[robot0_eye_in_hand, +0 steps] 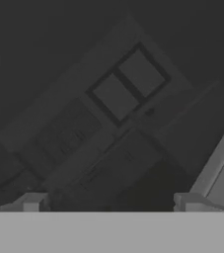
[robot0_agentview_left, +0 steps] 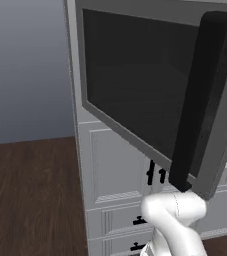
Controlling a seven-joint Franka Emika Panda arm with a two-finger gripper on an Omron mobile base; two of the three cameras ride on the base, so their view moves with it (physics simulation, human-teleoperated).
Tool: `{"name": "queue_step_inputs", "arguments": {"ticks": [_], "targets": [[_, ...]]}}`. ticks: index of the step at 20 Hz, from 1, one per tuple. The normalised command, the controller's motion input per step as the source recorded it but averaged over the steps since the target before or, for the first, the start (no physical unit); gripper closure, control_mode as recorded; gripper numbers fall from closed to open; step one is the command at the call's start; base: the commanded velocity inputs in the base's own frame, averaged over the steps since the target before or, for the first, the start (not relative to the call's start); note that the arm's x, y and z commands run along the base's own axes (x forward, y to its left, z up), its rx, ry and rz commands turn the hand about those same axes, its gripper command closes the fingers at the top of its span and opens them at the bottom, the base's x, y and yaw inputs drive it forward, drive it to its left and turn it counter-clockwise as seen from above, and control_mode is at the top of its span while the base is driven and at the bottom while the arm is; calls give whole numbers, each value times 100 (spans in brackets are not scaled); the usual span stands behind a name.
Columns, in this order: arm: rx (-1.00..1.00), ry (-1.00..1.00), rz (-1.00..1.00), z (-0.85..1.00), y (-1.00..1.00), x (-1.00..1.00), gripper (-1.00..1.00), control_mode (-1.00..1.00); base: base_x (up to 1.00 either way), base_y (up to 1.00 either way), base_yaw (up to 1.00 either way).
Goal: Open the microwave, place the bowl with waffle inside the microwave, then close the microwave door and turn it on.
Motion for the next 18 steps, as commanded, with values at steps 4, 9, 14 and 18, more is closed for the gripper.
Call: {"name": "queue_step_inputs", "arguments": {"ticks": [4, 9, 14, 18], "targets": [[-15, -8, 1, 7, 100, -92, -100, -100, 0, 0, 0], [-3, -4, -6, 14, 82, -52, -100, -100, 0, 0, 0], [0, 5, -17, 7, 15, -1, -100, -100, 0, 0, 0], [0, 27, -14, 2, -33, 0, -100, -100, 0, 0, 0]]}}
